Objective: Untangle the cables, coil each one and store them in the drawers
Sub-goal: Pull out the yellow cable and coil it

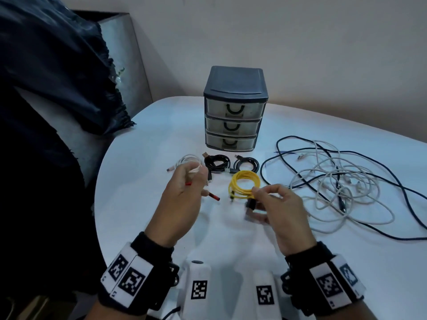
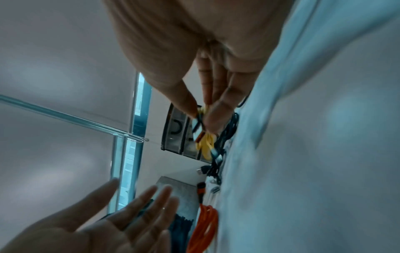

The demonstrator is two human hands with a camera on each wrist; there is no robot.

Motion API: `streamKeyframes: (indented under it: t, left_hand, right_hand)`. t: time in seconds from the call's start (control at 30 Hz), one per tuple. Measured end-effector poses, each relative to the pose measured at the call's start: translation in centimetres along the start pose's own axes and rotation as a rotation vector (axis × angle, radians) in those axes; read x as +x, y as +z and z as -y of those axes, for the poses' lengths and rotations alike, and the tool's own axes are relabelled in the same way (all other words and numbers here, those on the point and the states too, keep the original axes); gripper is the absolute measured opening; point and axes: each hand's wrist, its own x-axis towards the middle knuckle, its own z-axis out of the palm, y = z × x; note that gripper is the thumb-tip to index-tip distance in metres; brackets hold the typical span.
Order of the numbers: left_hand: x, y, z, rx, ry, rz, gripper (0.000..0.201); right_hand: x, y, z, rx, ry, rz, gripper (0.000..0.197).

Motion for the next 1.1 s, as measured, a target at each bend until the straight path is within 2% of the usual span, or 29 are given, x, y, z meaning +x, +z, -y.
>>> streamKeyframes:
  t: [0.07, 0.13, 0.27, 0.37, 0.47, 0.53, 0.7, 0.8, 0.87, 0.9, 1.0, 1.1]
  left_hand:
    - [-0.1, -0.1, -0.3, -0.034, 0.002, -0.021, 0.015]
    - [-0.1, -0.1, -0.5, -0.041, 0.016, -0.025, 0.017]
    - [0.0, 0.3, -0.3, -0.04, 0.036, 0.004, 0.016]
    - [0.1, 0.9, -0.1, -0.029, 0.042, 0.022, 0.014]
    - [0.0, 1.3, 0.0, -0.019, 0.055, 0.038, 0.012]
    - [-0.1, 1.4, 0.1, -0.012, 0.061, 0.045, 0.012]
    - [0.2, 1.4, 0.2, 0.007, 0.051, 0.048, 0.014]
    - [0.3, 1.4, 0.2, -0.001, 0.044, 0.063, 0.015]
    - [0.3, 1.5, 0.3, -0.028, 0.047, 0.063, 0.015]
    - [0.3, 1.5, 0.3, -0.04, 0.05, 0.056, 0.015]
    - [0.6, 1.2, 0.4, -0.052, 0.053, 0.034, 0.015]
    - [0.8, 0.7, 0.4, -0.081, 0.056, -0.001, 0.014]
  right_hand:
    - [0.1, -0.1, -0.6, -0.149, 0.071, 0.093, 0.024]
    - [-0.1, -0.3, -0.3, -0.259, 0.07, 0.12, 0.027]
    - [-0.4, -0.8, 0.6, -0.364, -0.06, 0.079, 0.018]
    - [-0.2, -0.5, -0.2, -0.497, -0.227, 0.06, 0.015]
    - [0.5, 0.2, -0.7, -0.627, -0.326, 0.231, 0.02]
    - [1.1, 0.5, -1.1, -0.779, -0.376, 0.375, 0.036]
    - [1.2, 0.6, -1.8, -1.043, -0.338, 0.456, 0.057]
    - [0.9, 0.7, -1.3, -1.033, -0.352, 0.519, 0.057]
    - [0.6, 0.7, -0.9, -0.909, -0.325, 0.56, 0.034]
    - [0.5, 0.7, -0.8, -0.843, -0.309, 0.554, 0.029]
    - [0.3, 0.7, -0.7, -0.725, -0.331, 0.44, 0.045]
    - [0.4, 0.3, -0.5, -0.67, -0.304, 0.352, 0.051]
